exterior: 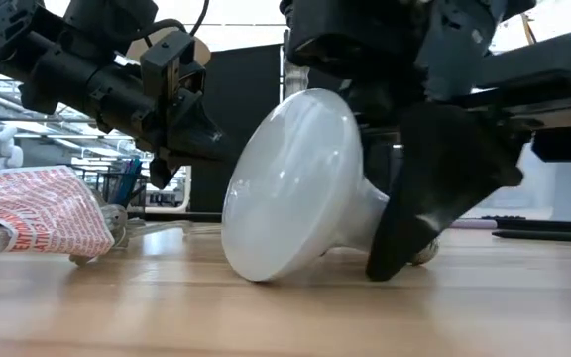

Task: Screw lightbulb
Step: Insert the lightbulb into the lamp

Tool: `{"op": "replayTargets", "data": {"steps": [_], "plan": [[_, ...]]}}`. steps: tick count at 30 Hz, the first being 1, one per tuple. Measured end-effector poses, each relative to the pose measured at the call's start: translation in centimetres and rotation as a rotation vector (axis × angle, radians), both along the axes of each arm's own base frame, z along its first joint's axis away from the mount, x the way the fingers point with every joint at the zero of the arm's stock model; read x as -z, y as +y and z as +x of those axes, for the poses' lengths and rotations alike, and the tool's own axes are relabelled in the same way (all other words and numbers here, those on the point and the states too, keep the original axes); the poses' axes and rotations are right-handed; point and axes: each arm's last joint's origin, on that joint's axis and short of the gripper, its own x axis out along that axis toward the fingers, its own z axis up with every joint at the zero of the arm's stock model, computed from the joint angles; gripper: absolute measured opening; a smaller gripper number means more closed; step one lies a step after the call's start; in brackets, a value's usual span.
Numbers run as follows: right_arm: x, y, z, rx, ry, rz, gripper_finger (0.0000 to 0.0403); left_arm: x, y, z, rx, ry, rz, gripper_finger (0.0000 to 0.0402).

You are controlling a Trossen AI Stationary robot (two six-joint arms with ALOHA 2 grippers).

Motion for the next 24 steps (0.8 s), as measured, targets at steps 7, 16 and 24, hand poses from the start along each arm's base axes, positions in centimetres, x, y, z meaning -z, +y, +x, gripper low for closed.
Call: {"op": "replayTargets", "data": {"steps": [7,16,24], "plan": [[-0.5,-0.4,0.9,0.034,-0.035,0.009,0.0154,0.0,0.0,0.0,0.001,0.001,-0.001,0.0000],[-1.3,-0.4,1.1,0.037,-0.044,0.010,0.0150,-0.5,0.3,0.1,0.024,-0.030,0.014,0.0000],[-6.5,-0.2,3.0,0.079,-0.141,-0.151,0.0150,-5.7,0.8,-0.8,0.153,-0.269,0.108,0.0000]]}}
